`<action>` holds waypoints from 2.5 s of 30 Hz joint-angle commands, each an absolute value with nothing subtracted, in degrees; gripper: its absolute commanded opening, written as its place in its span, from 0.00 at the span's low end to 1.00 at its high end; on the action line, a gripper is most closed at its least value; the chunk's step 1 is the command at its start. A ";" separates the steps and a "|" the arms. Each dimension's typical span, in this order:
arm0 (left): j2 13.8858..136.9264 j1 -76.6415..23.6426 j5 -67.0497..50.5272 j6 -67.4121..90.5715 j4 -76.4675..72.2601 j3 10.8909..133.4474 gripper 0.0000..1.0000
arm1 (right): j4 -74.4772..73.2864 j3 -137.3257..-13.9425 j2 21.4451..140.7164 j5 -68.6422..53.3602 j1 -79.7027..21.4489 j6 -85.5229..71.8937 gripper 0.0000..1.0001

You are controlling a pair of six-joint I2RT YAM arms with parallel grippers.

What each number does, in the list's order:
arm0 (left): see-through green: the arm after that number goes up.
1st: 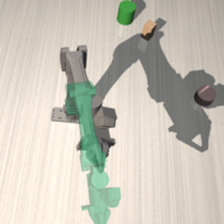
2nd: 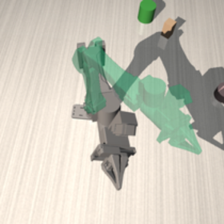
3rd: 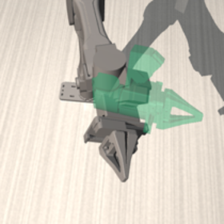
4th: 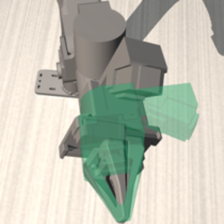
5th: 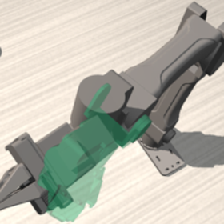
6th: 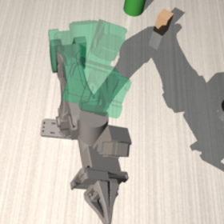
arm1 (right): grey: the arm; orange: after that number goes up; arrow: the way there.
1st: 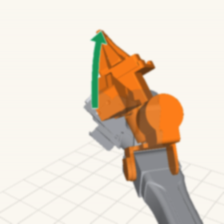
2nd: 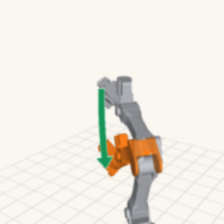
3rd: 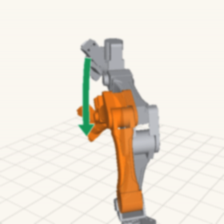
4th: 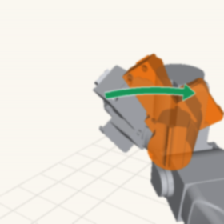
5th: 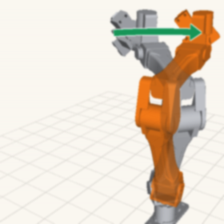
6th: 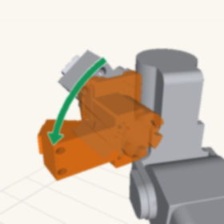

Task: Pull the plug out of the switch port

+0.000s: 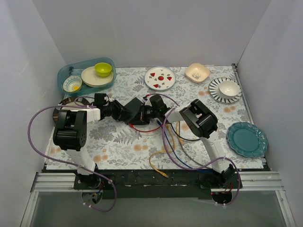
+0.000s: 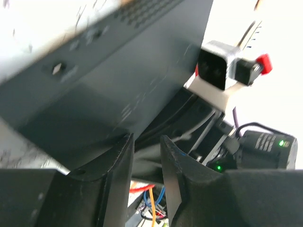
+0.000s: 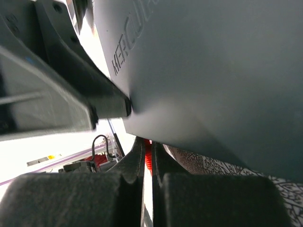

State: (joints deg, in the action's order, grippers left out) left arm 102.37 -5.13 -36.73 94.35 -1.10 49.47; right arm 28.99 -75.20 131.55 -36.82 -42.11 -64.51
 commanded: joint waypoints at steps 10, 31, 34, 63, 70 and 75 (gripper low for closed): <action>102.30 -5.54 -33.14 93.87 2.37 42.54 0.30 | 24.79 -70.49 132.72 -37.88 -42.89 -57.93 0.01; 103.71 -3.69 -30.59 91.85 3.69 43.51 0.30 | 18.98 -58.81 127.10 -40.52 -41.40 -47.29 0.01; 103.01 -3.78 -30.94 91.93 3.52 43.51 0.30 | 20.13 -56.87 125.08 -39.82 -40.87 -47.55 0.01; 71.29 -4.66 -22.32 97.21 22.41 38.77 0.45 | -27.69 -69.34 77.80 7.30 -31.55 -21.63 0.88; 67.07 -5.36 -24.78 96.68 22.76 33.93 0.42 | -34.52 -66.54 71.11 -1.07 -40.48 -10.74 0.93; 64.95 -5.80 -24.34 96.24 23.82 30.59 0.42 | -37.79 -56.97 61.56 3.27 -49.21 -9.14 0.96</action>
State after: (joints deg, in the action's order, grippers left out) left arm 67.81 -5.34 -23.92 96.51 22.48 32.21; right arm -31.00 -63.88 68.82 2.63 -44.38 -13.52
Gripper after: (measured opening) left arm 0.420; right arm 0.952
